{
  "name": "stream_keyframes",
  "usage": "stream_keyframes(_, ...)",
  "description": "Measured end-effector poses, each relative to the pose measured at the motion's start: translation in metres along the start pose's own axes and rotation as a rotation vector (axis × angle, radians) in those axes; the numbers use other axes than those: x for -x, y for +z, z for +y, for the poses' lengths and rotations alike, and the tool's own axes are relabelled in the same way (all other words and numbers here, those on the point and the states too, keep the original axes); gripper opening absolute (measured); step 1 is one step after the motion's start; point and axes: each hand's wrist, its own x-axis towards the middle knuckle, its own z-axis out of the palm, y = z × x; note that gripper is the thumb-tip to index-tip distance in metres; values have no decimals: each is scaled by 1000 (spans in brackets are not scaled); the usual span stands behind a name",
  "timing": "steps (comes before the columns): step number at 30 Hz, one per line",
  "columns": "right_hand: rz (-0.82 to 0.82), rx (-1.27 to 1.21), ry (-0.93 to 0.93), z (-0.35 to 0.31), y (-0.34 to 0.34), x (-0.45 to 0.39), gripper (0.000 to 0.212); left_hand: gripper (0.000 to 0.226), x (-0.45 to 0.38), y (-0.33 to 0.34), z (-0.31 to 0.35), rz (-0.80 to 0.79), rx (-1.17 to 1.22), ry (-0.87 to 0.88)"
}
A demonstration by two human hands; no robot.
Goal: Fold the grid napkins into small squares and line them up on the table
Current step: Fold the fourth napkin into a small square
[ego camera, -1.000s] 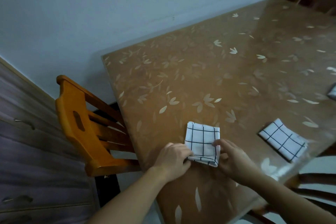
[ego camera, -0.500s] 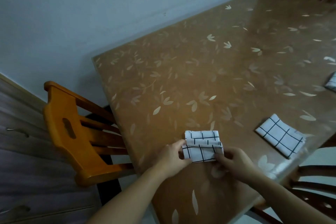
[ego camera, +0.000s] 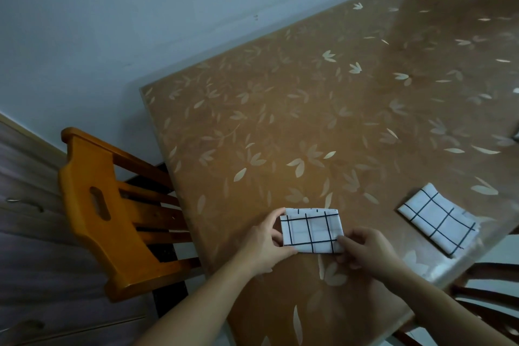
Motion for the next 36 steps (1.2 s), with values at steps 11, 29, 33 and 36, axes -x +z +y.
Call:
stream_keyframes(11,142,334,-57,-10,8,-7,40,79,-12,6,3,116,-106,-23)
stream_keyframes(29,145,839,-133,-15,12,-23,36,60,-35,47,0,154,-855,366)
stream_keyframes(33,240,888,-168,-11,8,-22,33,62,-30,41,1,102,-865,311)
stream_keyframes(36,445,850,-390,-8,18,-22,38,63,-33,45,-4,122,-860,327)
